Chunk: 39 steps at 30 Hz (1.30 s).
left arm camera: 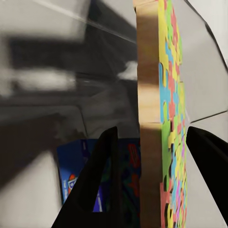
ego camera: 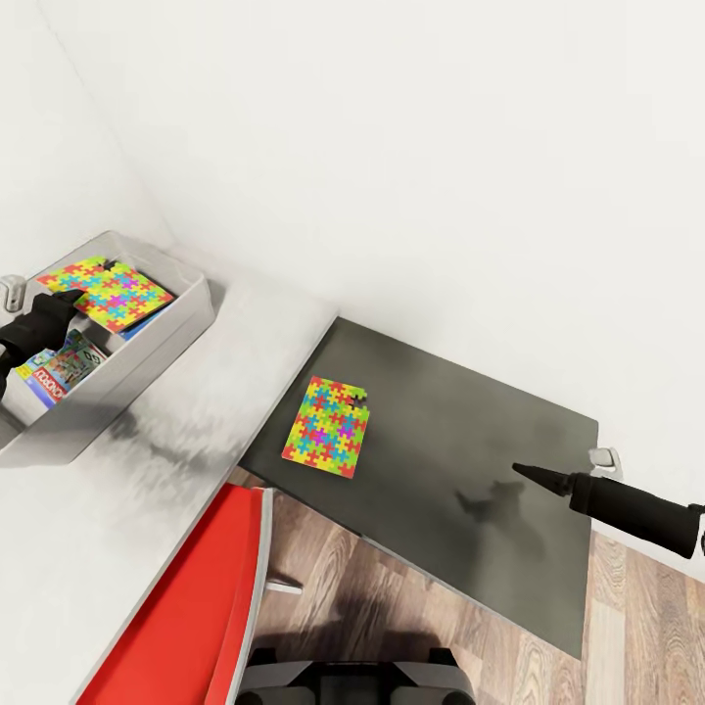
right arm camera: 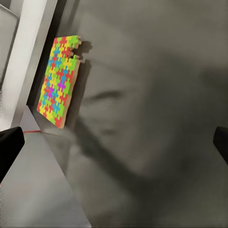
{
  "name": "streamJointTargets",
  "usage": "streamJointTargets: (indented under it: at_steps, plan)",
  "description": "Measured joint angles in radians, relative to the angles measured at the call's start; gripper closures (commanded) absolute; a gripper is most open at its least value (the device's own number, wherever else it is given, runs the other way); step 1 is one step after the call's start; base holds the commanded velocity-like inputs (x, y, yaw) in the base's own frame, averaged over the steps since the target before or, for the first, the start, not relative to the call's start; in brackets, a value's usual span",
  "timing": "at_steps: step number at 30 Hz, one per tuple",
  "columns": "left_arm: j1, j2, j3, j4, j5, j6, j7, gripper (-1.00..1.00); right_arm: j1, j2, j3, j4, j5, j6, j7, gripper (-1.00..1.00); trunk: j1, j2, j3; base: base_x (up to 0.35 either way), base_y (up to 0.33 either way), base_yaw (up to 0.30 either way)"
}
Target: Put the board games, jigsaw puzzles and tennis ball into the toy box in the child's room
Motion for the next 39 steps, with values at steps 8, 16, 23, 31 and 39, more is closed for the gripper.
streamJointTargets:
  at_steps: [8, 16, 23, 31, 39]
  plan:
    - [-0.007, 0.004, -0.013, -0.008, 0.009, -0.005, 0.019, 1.00, -0.001, 0.000, 0.015, 0.000, 0.000, -0.001, 0.000, -1.00, 0.000, 0.000, 0.000, 0.000, 0.000, 0.000]
    - [-0.015, 0.009, -0.013, -0.014, 0.026, -0.005, 0.019, 1.00, -0.001, 0.000, 0.018, 0.000, 0.000, -0.001, -0.001, -1.00, 0.000, 0.000, 0.000, 0.000, 0.000, 0.000]
    - [-0.022, 0.009, -0.013, -0.015, 0.030, -0.005, 0.018, 1.00, -0.001, 0.000, 0.019, 0.000, 0.000, -0.002, -0.001, -1.00, 0.000, 0.000, 0.000, 0.000, 0.000, 0.000]
    - [-0.024, 0.009, -0.013, -0.015, 0.031, -0.005, 0.017, 1.00, -0.001, 0.000, 0.020, 0.000, 0.000, -0.002, -0.001, -1.00, 0.000, 0.000, 0.000, 0.000, 0.000, 0.000]
    - [-0.025, 0.009, -0.013, -0.015, 0.031, -0.005, 0.018, 1.00, -0.001, 0.000, 0.020, 0.000, 0.000, -0.002, -0.001, -1.00, 0.000, 0.000, 0.000, 0.000, 0.000, 0.000]
